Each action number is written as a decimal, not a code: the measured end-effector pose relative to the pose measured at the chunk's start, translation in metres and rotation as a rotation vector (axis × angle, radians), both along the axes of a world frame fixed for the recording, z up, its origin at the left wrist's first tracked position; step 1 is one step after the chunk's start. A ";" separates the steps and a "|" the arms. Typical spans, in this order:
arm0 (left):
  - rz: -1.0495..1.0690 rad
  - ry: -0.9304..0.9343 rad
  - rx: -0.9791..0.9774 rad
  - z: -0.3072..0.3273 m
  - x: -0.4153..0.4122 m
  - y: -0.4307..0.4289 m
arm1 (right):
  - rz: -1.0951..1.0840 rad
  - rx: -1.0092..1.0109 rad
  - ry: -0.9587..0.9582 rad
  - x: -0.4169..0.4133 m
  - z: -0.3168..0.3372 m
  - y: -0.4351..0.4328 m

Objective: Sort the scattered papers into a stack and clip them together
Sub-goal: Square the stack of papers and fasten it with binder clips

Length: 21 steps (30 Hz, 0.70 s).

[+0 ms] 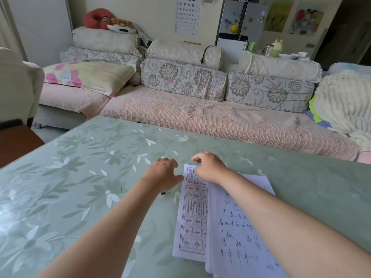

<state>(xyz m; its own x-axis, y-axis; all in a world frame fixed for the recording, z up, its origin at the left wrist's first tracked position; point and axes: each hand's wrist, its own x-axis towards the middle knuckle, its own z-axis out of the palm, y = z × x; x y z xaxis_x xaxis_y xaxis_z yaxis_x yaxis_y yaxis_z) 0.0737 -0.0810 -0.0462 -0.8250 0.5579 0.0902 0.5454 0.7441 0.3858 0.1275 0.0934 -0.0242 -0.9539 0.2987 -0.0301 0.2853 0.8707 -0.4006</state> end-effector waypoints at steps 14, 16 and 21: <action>-0.013 0.010 -0.152 -0.018 0.000 0.029 | -0.023 0.091 -0.257 -0.031 -0.004 0.010; -0.015 -0.001 -0.148 -0.018 0.000 0.029 | -0.019 0.048 -0.223 -0.029 -0.007 0.012; -0.030 0.031 -0.160 -0.020 0.002 0.029 | -0.003 -0.006 -0.155 -0.031 -0.007 0.018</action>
